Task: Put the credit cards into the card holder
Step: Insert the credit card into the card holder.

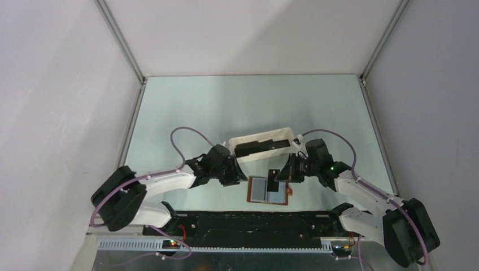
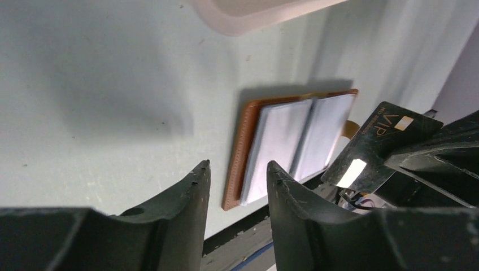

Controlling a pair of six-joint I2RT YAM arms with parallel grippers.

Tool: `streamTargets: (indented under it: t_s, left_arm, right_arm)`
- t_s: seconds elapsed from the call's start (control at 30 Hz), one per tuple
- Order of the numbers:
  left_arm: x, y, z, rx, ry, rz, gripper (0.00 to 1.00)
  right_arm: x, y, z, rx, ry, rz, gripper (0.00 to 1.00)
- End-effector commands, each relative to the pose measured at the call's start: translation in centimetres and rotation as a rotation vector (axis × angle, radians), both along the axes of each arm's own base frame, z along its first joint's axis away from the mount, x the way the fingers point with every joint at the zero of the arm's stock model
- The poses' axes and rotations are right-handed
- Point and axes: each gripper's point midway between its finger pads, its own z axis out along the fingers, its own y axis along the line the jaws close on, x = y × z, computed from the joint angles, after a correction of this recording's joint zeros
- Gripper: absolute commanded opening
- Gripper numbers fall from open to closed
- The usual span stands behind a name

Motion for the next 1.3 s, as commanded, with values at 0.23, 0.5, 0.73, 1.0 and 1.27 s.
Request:
streamTargets:
  t_s: [0.23,0.5,0.73,1.0,1.27]
  left_arm:
    - [0.1,-1.8,-2.4,0.010,0.062,-0.058,0.38]
    - [-0.1,-1.9,-3.2,0.026,0.087,-0.064,0.29]
    - [-0.1,-2.0,-3.5,0.030,0.099,-0.064,0.20]
    - [-0.2,-2.1,-3.5,0.027,0.109,-0.064,0.13]
    - [-0.4,-2.3,-3.6,0.025,0.122,-0.061,0.04]
  right_arm:
    - [2.6,-0.5,-2.3,0.038,-0.088,-0.117,0.00]
    - [3.0,0.3,-2.8,0.072,-0.075,-0.099,0.00]
    - [2.4,0.0,-3.2,0.053,-0.050,-0.097,0.00]
    - [1.4,0.4,-4.6,0.063,-0.005,-0.060,0.00]
    - [0.3,1.0,-5.2,0.080,0.049,-0.022,0.00]
